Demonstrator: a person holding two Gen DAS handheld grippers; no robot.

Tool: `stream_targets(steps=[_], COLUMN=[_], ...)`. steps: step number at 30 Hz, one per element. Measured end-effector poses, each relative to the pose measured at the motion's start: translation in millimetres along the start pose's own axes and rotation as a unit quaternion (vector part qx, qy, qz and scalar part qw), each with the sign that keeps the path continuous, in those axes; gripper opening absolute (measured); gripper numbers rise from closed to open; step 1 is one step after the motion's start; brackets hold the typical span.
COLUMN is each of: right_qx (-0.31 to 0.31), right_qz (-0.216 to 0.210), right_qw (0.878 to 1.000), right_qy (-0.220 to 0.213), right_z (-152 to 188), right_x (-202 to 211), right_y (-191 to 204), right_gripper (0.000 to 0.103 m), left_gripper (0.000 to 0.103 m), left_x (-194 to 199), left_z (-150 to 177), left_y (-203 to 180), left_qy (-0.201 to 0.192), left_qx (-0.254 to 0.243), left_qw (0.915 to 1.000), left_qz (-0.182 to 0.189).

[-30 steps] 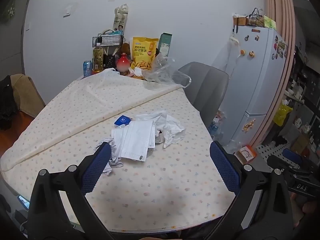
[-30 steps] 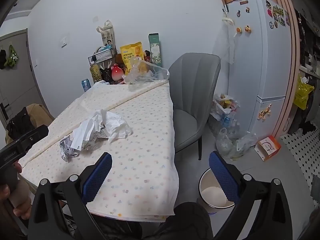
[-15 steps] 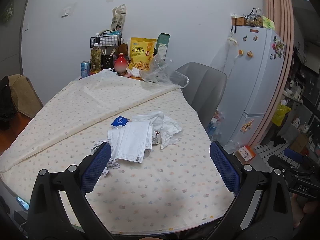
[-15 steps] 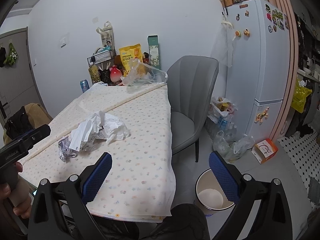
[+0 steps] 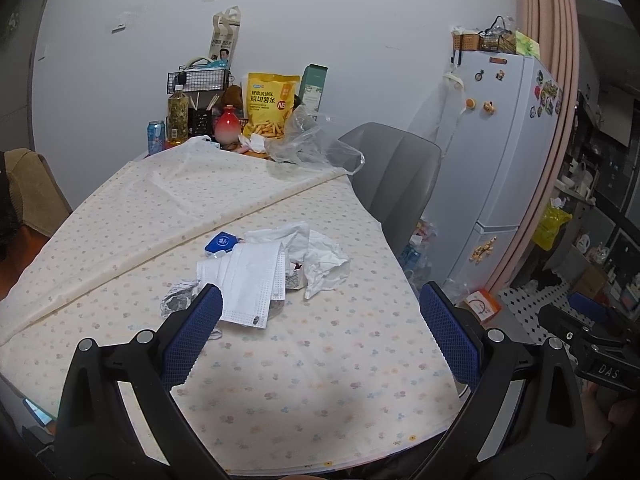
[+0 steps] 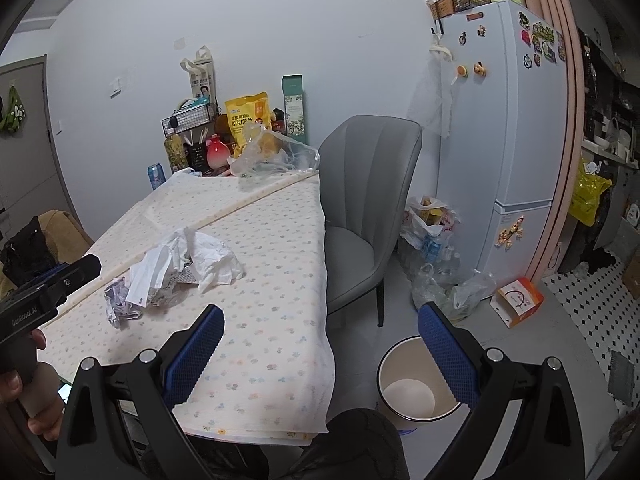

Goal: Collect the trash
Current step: 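Move both tools toward the trash pile on the patterned tablecloth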

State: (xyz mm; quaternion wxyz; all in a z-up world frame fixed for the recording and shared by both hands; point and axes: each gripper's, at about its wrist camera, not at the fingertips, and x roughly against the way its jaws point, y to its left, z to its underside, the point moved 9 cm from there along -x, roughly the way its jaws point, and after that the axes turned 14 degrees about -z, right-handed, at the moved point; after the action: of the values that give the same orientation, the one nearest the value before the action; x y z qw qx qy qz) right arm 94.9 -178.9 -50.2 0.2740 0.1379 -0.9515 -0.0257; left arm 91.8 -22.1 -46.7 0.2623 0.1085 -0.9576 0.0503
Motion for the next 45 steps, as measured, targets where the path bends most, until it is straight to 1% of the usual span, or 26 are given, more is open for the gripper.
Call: stream_targets(steps=[14, 24, 33, 37, 41, 45], right_qx=[-0.004, -0.008, -0.015, -0.025, -0.015, -0.012], right_qz=[0.007, 0.005, -0.001, -0.018, -0.030, -0.032], right_qw=[1.000, 1.000, 1.000, 1.000, 0.999, 0.999], right_qy=[-0.010, -0.013, -0.010, -0.006, -0.006, 0.001], right_z=[1.7, 1.1, 6.3, 9.1, 6.8, 6.5], right_x=[6.3, 8.8, 5.0, -0.3, -4.7, -15.6], right_y=[-3.2, -6.4, -11.1, -11.5, -5.0, -3.0], right_gripper=[0.095, 0.095, 0.095, 0.095, 0.095, 0.095], left_gripper=[0.098, 0.098, 0.098, 0.098, 0.098, 0.098], left_x=[-4.8, 0.7, -3.6, -5.2, -8.5, -12.3], left_z=[3.4, 1.8, 1.5, 1.3, 2.9, 2.1], left_y=[-1.8, -3.9, -2.0, 1.7, 7.1, 15.1], left_qy=[0.008, 0.003, 0.007, 0.008, 0.010, 0.012], left_qx=[-0.002, -0.004, -0.002, -0.004, 0.001, 0.007], left_qw=[1.0000, 1.0000, 1.0000, 0.9999, 0.9997, 0.9995], left_qz=[0.006, 0.008, 0.001, -0.010, -0.020, -0.028])
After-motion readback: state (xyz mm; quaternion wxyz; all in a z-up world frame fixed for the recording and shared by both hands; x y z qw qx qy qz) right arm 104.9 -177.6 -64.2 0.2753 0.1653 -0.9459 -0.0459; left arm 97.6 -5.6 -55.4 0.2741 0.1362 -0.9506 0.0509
